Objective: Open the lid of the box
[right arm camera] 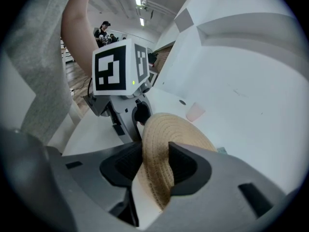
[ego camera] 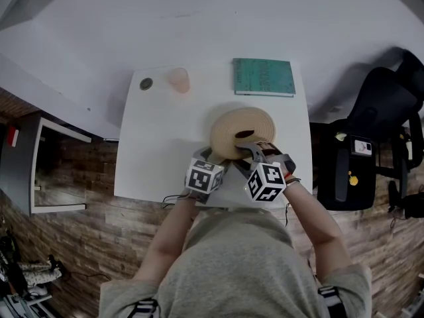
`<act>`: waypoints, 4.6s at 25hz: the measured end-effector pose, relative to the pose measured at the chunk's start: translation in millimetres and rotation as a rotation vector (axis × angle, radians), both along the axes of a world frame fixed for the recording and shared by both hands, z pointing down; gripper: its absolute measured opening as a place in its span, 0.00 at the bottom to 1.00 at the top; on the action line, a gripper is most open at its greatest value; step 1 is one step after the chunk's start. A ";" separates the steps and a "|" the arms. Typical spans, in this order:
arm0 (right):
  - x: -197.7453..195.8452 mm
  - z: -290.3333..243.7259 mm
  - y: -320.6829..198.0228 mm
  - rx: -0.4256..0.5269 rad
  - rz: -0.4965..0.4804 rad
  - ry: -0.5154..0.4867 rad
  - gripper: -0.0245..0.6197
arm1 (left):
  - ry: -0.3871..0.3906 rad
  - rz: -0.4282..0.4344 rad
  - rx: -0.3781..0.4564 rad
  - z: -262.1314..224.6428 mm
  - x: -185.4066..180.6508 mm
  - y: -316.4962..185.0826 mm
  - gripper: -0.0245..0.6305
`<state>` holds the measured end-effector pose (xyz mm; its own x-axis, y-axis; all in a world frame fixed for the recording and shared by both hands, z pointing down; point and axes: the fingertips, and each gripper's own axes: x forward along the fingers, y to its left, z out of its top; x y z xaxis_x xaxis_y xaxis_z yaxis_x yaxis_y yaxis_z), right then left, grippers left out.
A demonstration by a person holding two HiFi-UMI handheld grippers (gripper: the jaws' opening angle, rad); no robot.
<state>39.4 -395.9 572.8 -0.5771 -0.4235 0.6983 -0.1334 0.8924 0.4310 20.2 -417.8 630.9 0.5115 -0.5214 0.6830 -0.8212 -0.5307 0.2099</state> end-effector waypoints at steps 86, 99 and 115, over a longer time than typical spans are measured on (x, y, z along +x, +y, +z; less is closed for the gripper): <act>68.0 -170.9 199.3 -0.033 0.782 -1.067 0.18 | 0.120 -0.135 0.229 -119.8 -67.0 219.9 0.06; 35.5 -166.4 285.7 -0.066 0.742 -1.080 0.18 | 0.155 -0.186 0.257 -140.5 -98.8 303.9 0.06; 21.8 -153.5 334.9 -0.100 0.715 -1.059 0.18 | 0.219 -0.207 0.290 -161.0 -109.0 349.3 0.06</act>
<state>61.2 -61.0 419.3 -0.5346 -0.8406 0.0868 -0.8297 0.5025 -0.2432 -88.8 -68.5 469.8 0.4927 -0.7833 0.3792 -0.8692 -0.4219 0.2578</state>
